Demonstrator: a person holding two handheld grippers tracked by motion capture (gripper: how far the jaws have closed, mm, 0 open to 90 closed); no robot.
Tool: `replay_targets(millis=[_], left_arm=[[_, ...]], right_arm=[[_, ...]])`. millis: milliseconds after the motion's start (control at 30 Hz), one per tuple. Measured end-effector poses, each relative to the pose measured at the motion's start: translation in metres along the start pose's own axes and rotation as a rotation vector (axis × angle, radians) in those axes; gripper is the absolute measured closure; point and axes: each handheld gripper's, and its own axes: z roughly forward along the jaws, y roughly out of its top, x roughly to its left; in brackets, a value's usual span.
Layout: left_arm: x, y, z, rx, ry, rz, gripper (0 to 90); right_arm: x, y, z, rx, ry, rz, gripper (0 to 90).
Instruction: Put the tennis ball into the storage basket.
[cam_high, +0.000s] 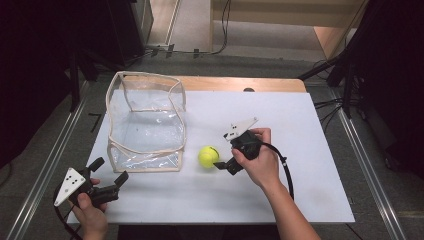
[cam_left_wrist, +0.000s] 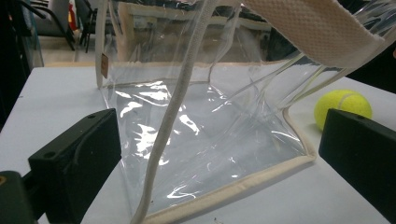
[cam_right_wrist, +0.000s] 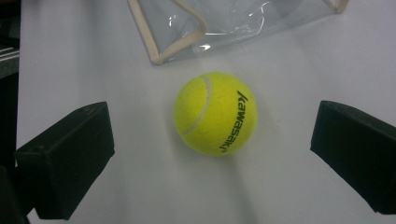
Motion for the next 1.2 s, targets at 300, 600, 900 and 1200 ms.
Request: replay_targets(millis=[300, 600, 900, 1200], left_arm=[[0.0, 0.0, 0.0, 0.0, -0.001, 0.0, 0.0], [0.0, 0.0, 0.0, 0.0, -0.001, -0.001, 0.0], [0.0, 0.0, 0.0, 0.0, -0.002, -0.001, 0.0], [0.001, 0.0, 0.0, -0.003, -0.004, -0.004, 0.0]], right_arm=[[-0.002, 0.005, 0.008, 0.038, 0.021, -0.002, 0.0], [-0.003, 0.009, 0.019, 0.079, 0.024, -0.019, 0.0], [-0.004, 0.012, 0.03, 0.114, 0.031, -0.024, 0.0], [-0.005, 0.017, 0.042, 0.159, 0.044, -0.035, 0.0]])
